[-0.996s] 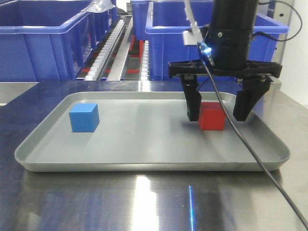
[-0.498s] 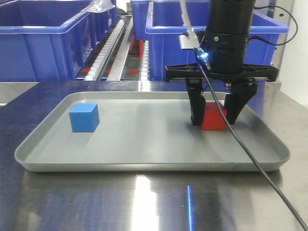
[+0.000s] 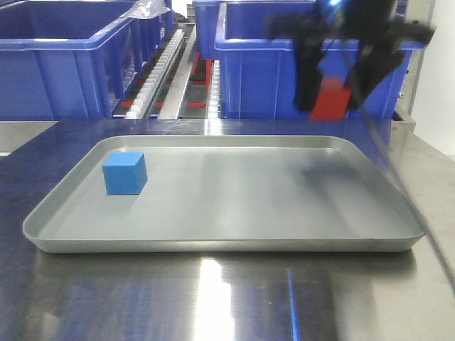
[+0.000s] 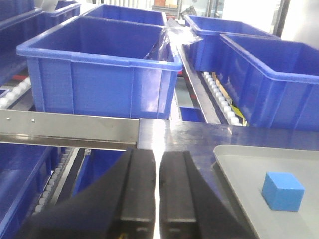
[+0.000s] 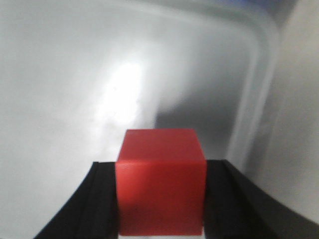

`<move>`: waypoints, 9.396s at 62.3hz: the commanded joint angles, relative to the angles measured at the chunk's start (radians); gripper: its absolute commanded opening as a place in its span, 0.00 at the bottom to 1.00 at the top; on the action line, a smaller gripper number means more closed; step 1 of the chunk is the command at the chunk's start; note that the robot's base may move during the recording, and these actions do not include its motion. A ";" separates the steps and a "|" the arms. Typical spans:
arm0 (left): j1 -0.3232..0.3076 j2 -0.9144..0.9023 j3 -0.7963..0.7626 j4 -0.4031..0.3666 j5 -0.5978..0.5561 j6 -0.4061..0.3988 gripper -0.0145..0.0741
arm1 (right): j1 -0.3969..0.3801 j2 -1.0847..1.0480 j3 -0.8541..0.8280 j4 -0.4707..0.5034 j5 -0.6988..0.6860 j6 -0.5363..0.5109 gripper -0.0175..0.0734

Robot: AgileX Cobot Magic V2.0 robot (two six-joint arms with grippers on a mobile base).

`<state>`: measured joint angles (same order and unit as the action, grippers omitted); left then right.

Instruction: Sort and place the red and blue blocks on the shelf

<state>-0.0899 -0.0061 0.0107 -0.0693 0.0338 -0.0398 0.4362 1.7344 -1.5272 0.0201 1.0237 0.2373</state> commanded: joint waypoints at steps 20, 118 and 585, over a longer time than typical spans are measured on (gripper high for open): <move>-0.002 -0.017 0.024 -0.004 -0.088 -0.002 0.30 | -0.190 -0.395 0.381 0.012 -0.492 -0.196 0.64; -0.002 -0.017 0.024 -0.004 -0.088 -0.002 0.30 | -0.383 -1.253 1.022 0.072 -0.965 -0.213 0.64; -0.380 1.340 -1.373 0.060 0.673 -0.244 0.30 | -0.383 -1.253 1.022 0.072 -0.965 -0.213 0.64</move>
<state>-0.4981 1.4468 -1.4145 0.0000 0.8856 -0.3258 0.0580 0.4802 -0.4723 0.0873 0.1532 0.0275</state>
